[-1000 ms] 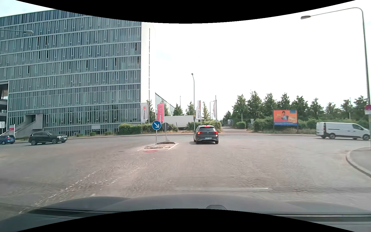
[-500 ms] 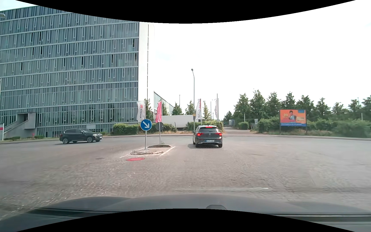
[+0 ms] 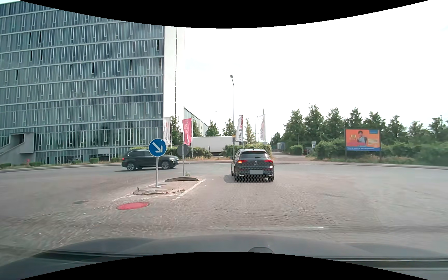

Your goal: Follow the waypoints while adhering to traffic rules and regulations

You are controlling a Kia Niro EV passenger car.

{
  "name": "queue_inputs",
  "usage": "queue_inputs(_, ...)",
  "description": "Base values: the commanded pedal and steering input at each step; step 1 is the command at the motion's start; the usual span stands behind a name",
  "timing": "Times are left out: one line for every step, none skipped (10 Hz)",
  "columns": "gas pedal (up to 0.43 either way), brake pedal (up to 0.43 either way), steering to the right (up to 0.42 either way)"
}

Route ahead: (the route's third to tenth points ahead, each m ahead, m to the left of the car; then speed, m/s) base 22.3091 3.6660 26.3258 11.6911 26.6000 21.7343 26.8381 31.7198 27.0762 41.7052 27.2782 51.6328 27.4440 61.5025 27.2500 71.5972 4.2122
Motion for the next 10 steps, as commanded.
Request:
queue_inputs(0.0, 0.177, -0.001)
queue_inputs(0.0, 0.177, -0.001)
queue_inputs(0.0, 0.177, -0.001)
queue_inputs(0.0, 0.183, -0.001)
queue_inputs(0.0, 0.177, -0.001)
queue_inputs(0.0, 0.183, -0.001)
queue_inputs(0.0, 0.183, -0.001)
queue_inputs(0.0, 0.183, -0.001)
queue_inputs(0.0, 0.183, -0.002)
queue_inputs(0.0, 0.183, -0.003)
